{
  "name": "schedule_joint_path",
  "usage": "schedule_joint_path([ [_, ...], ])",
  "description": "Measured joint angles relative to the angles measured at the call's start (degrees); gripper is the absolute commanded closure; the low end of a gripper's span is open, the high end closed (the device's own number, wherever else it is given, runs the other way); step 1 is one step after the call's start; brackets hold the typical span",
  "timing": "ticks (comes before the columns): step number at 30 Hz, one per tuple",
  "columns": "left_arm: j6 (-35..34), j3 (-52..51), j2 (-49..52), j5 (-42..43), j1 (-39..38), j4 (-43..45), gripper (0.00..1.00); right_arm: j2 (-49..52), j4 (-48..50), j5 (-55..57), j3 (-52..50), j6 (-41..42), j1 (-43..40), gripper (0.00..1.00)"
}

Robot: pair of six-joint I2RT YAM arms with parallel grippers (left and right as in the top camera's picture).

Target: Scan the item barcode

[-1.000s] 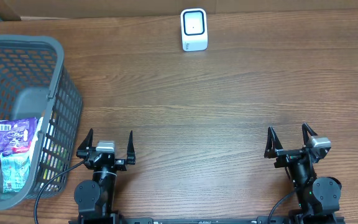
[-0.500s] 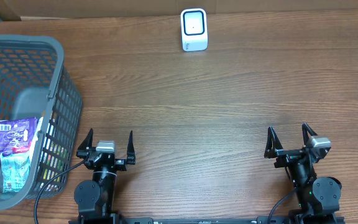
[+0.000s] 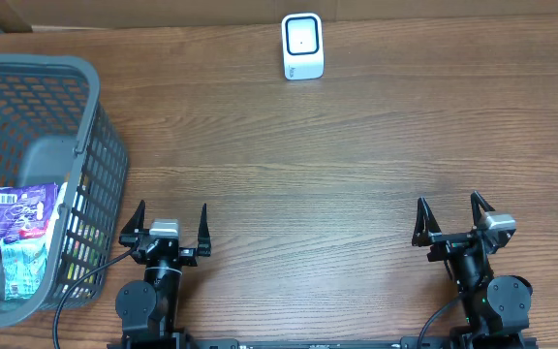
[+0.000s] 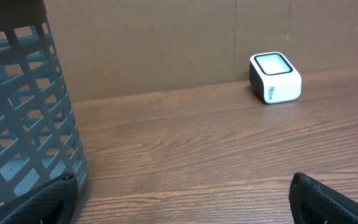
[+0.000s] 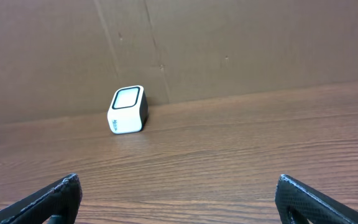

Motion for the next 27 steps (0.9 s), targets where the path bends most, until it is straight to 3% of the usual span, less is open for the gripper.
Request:
schedule_joint_path([
  [27,0.0,0.0,0.0,0.0,0.0,0.0,0.01,0.0,0.0,0.6,0.0,0.0,0.0,0.0],
])
